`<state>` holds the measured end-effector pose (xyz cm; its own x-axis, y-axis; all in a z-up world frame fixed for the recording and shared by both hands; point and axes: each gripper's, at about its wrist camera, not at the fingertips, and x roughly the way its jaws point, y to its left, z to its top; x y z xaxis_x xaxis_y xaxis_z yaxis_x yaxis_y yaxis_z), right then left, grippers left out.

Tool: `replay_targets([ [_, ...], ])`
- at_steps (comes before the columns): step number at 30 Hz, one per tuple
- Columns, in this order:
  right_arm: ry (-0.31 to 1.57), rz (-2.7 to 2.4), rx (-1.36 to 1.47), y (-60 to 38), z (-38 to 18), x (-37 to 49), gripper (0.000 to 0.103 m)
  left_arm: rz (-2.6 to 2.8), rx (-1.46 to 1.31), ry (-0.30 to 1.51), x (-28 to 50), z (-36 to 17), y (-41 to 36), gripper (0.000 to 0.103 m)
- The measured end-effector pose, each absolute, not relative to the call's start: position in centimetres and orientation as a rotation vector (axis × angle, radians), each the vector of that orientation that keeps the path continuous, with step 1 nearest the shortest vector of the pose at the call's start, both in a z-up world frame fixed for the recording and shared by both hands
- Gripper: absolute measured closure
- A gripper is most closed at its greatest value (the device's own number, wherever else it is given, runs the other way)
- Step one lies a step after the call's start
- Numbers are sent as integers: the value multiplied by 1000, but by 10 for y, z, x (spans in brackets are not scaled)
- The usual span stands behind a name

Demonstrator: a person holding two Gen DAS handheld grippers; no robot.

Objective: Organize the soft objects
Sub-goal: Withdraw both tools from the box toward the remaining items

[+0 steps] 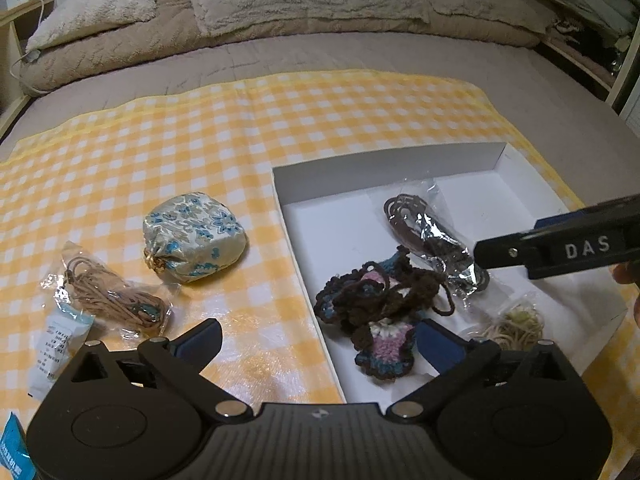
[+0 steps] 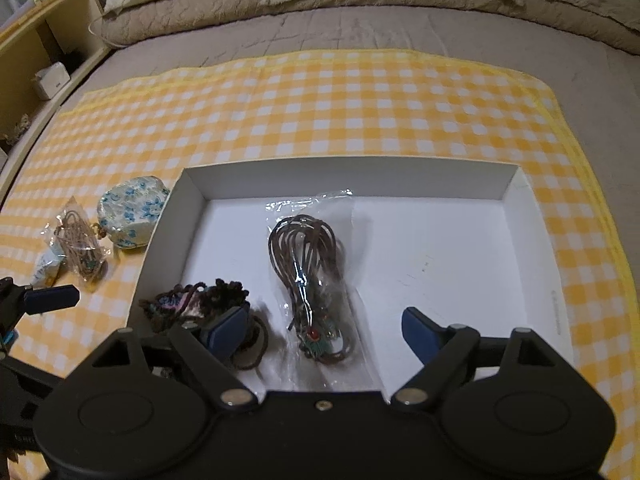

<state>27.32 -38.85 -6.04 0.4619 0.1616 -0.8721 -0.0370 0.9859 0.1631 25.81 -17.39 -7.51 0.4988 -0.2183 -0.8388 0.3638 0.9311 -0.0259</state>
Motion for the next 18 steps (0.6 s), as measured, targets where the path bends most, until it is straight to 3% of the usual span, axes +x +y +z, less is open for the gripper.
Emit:
replay_targets([
  [11,992,117,161,-402,-30,230,17,-330,107,933,243,-50,-161,0],
  [14,962,116,165,-402,-25,221,8,-319,94,916,240,-46,-157,0],
  [18,933,119,154,-402,-21,209,7,-306,77,905,236,-42,-153,0],
])
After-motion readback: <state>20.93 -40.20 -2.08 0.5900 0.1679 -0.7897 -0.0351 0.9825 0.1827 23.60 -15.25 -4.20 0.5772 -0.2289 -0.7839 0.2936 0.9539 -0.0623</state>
